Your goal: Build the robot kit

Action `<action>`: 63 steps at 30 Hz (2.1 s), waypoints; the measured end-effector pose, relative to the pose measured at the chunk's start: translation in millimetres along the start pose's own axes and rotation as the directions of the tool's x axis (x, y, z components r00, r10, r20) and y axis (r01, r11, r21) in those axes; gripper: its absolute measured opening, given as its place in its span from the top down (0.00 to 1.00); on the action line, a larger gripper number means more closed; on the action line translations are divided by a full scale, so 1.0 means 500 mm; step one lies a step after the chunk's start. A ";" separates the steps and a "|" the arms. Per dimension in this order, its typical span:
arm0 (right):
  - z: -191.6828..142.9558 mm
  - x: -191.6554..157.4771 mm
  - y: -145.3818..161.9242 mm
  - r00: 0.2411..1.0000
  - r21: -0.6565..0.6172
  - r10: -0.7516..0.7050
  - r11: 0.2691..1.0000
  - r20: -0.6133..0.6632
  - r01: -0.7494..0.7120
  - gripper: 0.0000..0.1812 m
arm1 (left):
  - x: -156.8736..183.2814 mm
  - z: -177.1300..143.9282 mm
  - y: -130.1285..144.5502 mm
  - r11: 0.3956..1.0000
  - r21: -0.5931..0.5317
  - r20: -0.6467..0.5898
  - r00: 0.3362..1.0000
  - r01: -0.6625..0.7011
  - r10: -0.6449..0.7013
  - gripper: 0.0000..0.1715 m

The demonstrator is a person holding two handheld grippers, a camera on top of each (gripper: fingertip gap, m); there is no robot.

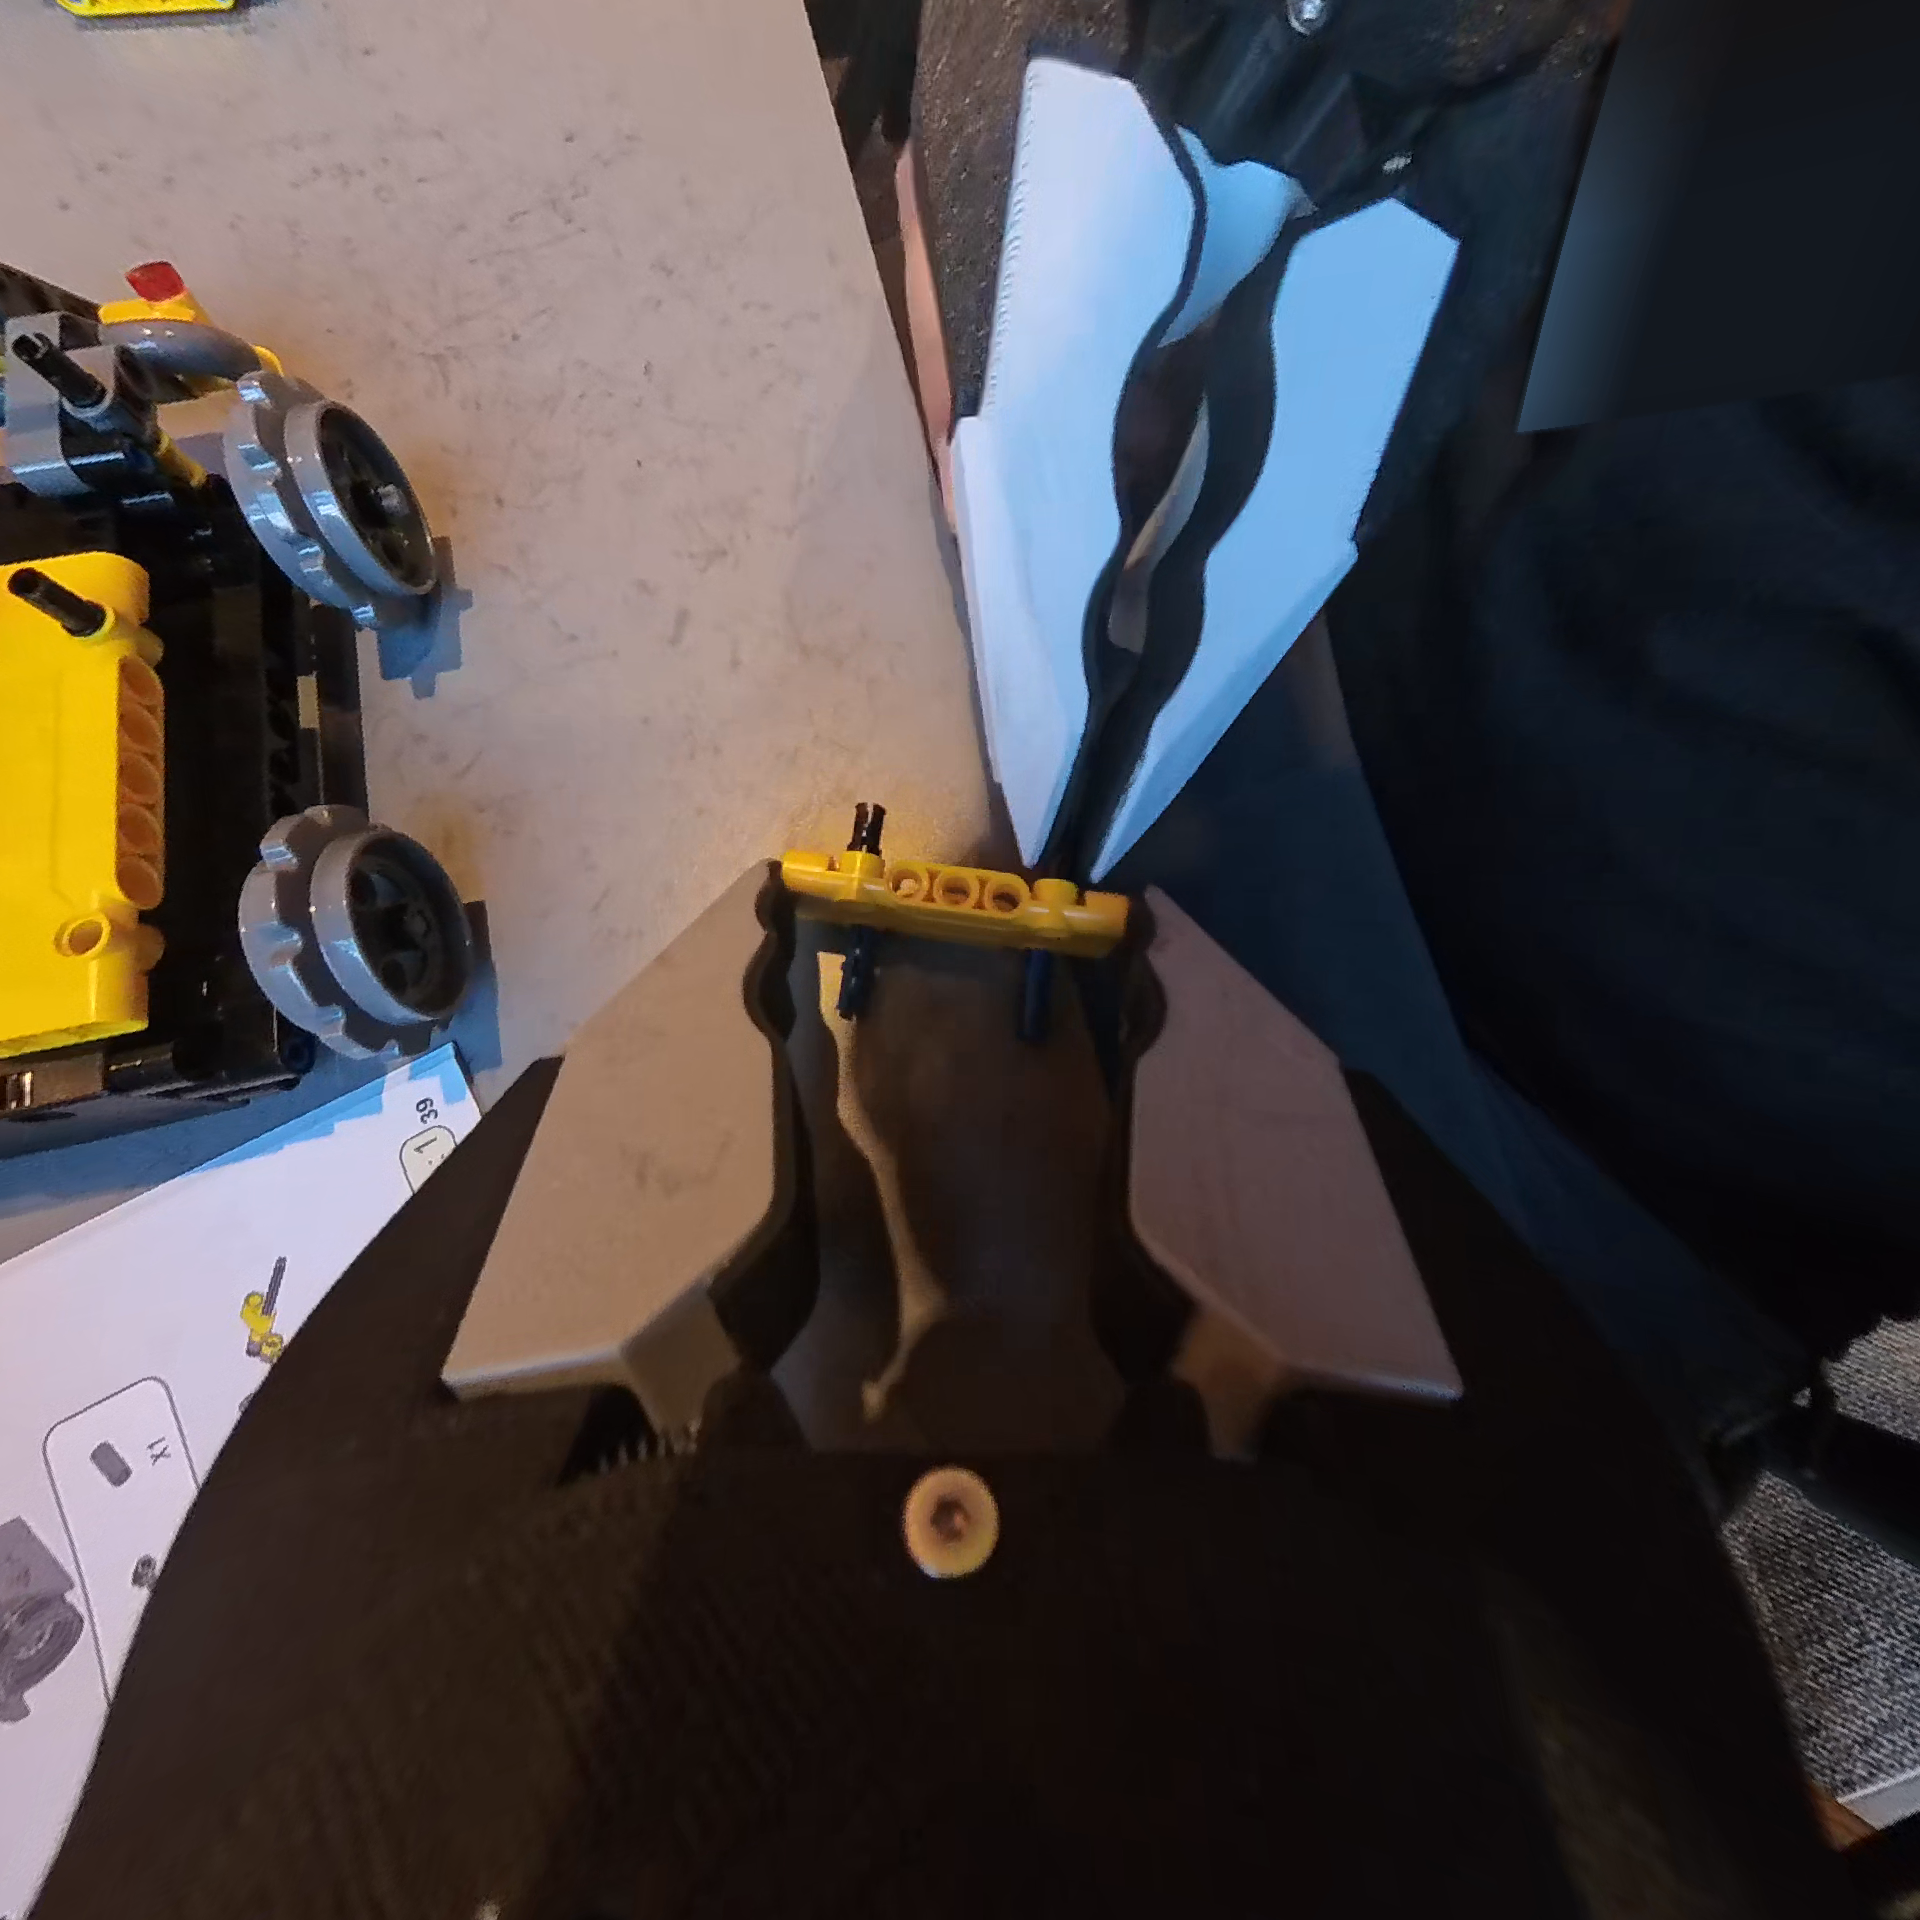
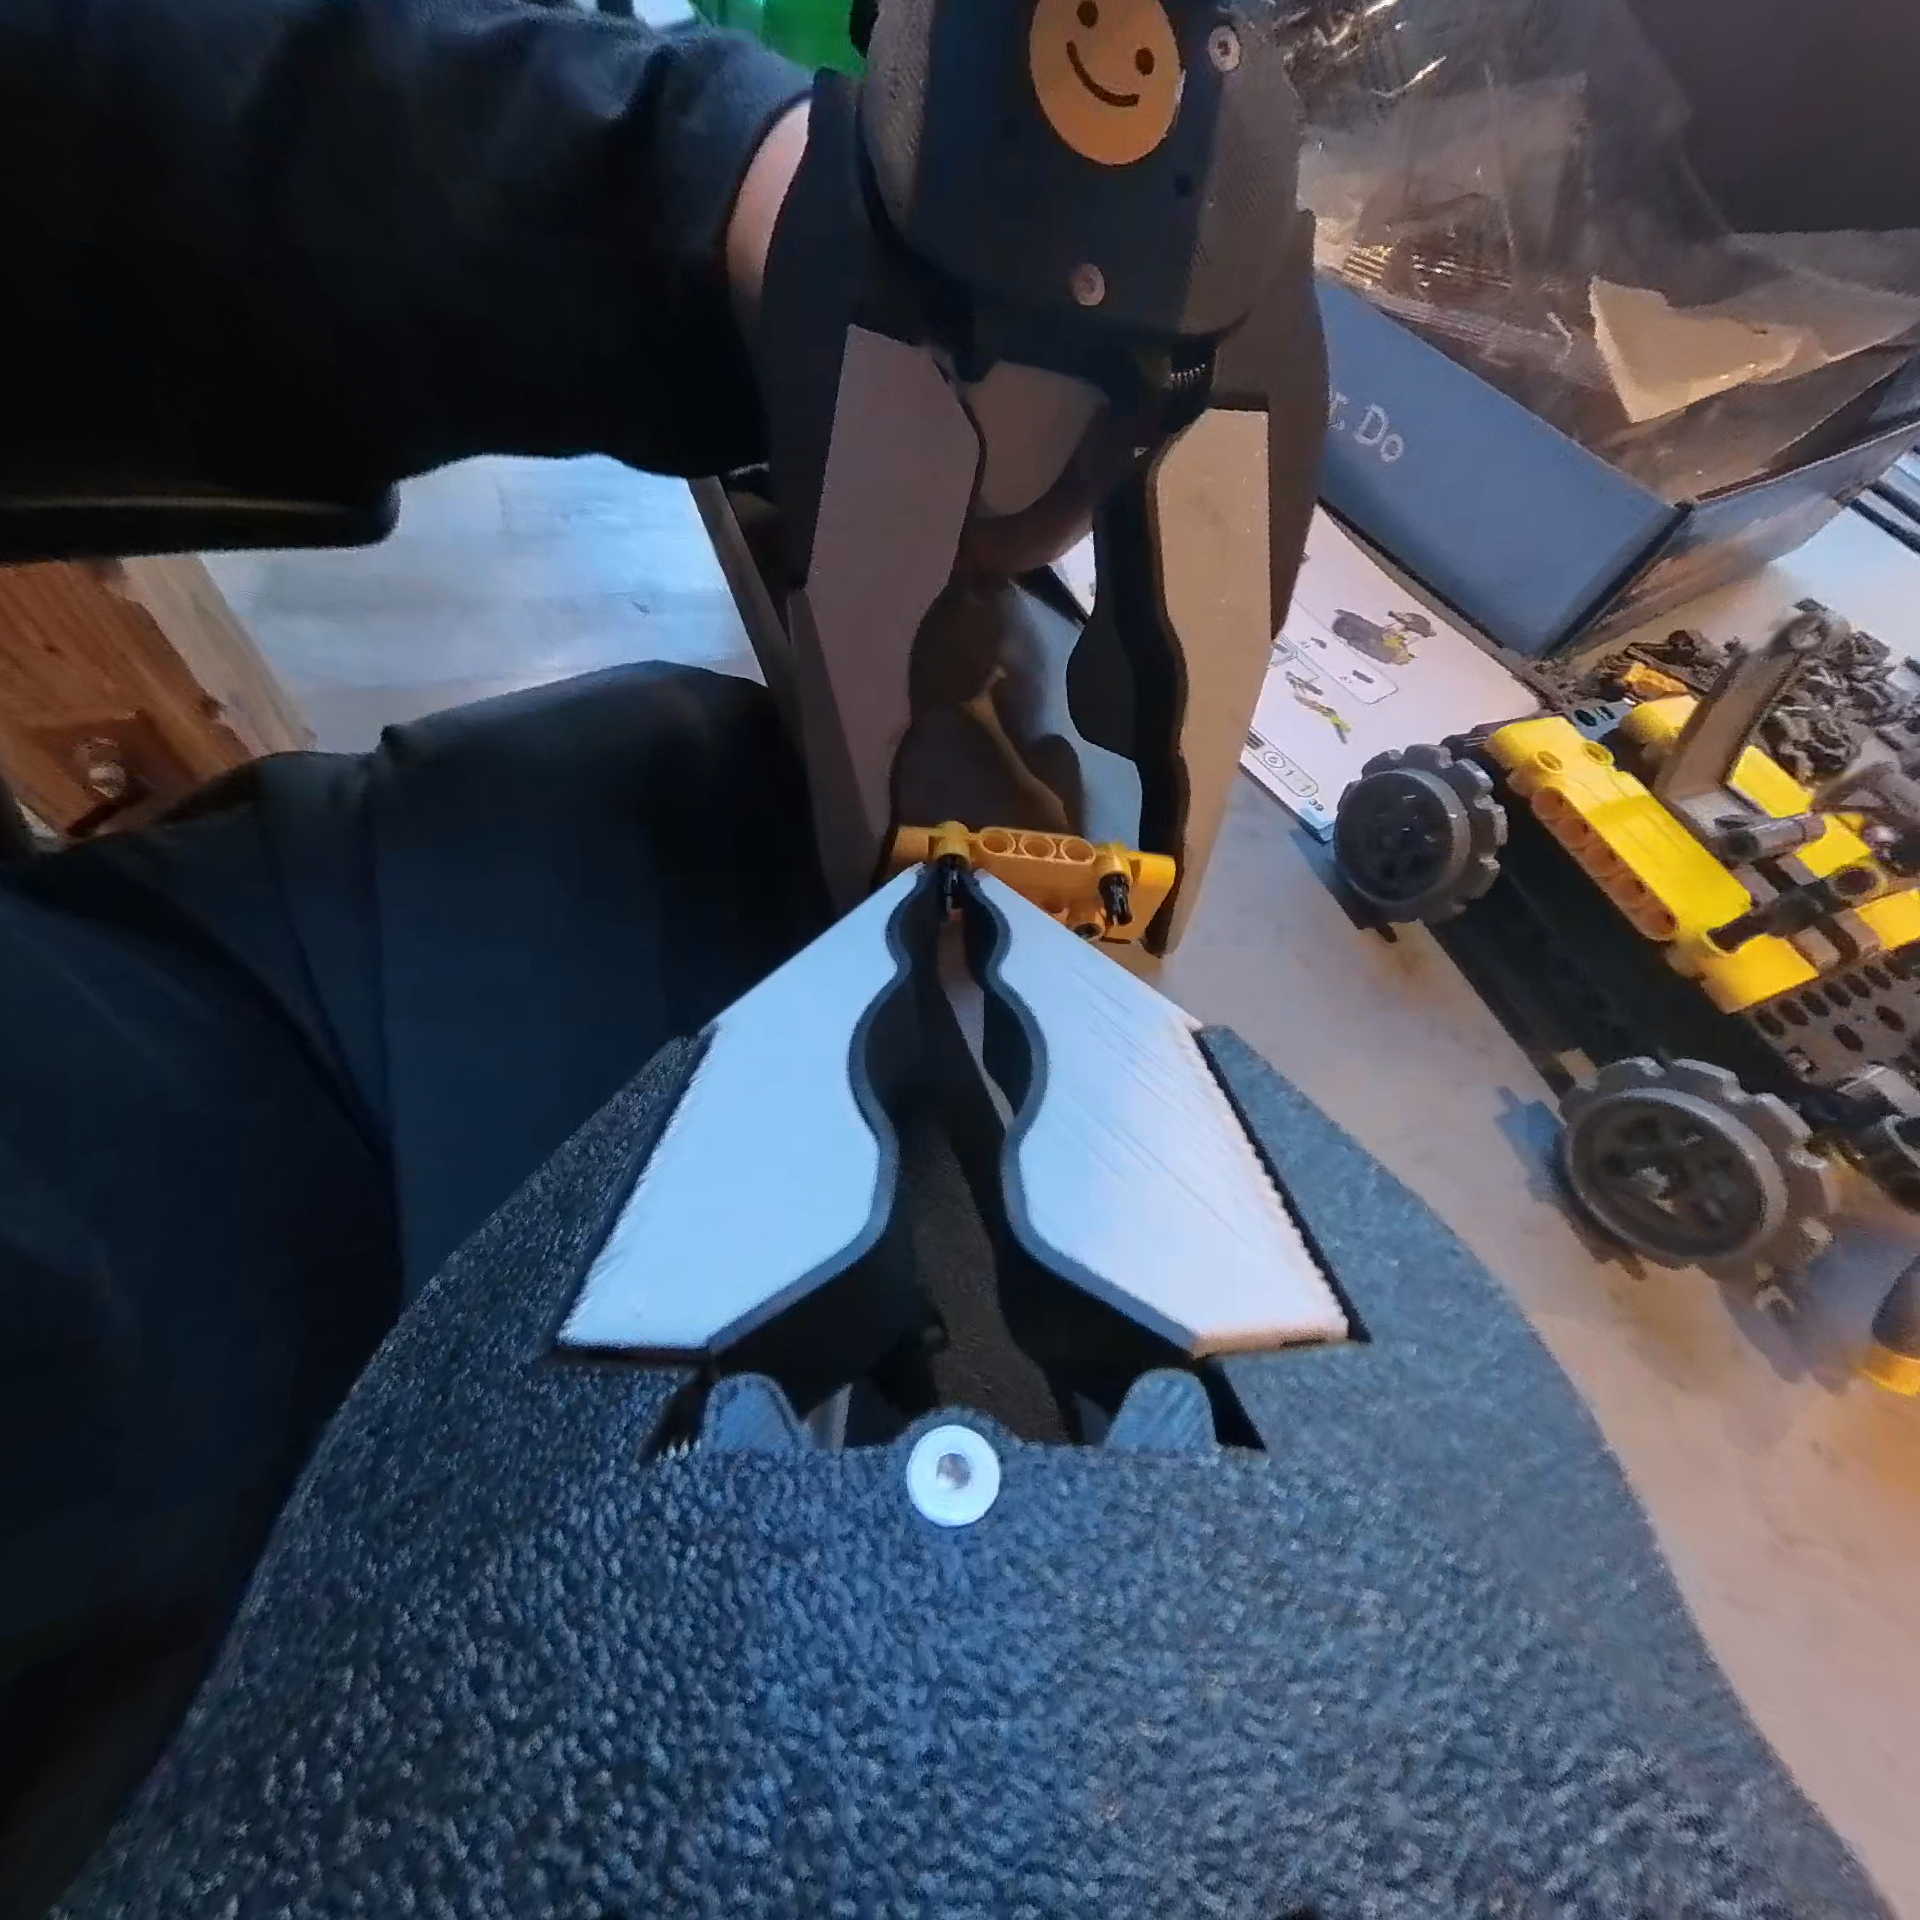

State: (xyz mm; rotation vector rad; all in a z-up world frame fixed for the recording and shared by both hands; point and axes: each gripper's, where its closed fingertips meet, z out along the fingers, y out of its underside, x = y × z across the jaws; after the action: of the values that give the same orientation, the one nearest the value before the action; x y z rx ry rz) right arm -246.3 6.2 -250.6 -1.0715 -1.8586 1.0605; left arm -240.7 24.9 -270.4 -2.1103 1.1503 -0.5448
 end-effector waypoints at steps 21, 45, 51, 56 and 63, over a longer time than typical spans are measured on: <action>-0.022 0.010 0.012 0.994 0.059 0.105 0.992 0.029 -0.107 1.00 | -0.009 0.005 -0.005 1.000 0.001 0.049 0.999 0.024 -0.024 0.64; -0.114 0.141 -0.003 0.968 0.136 0.170 0.980 -0.183 -0.146 0.97 | -0.108 0.021 -0.065 0.925 0.178 0.387 0.841 0.335 -0.379 0.57; -0.137 0.173 -0.006 0.956 0.149 0.182 0.977 -0.231 -0.150 0.97 | -0.108 -0.001 -0.055 0.913 0.215 0.432 0.805 0.347 -0.407 0.55; -0.145 0.191 -0.005 0.952 0.141 0.173 0.980 -0.252 -0.141 0.97 | -0.094 -0.028 -0.031 0.900 0.242 0.476 0.764 0.362 -0.435 0.55; -0.155 0.218 -0.007 0.951 0.148 0.221 0.970 -0.217 -0.191 0.96 | -0.024 -0.063 -0.002 0.857 0.339 0.473 0.717 0.389 -0.512 0.55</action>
State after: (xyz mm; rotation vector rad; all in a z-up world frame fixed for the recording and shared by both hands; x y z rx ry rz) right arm -221.7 126.5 -196.9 -1.2772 -1.4996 1.1029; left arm -266.2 24.2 -248.3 -2.1455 0.2204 -0.2207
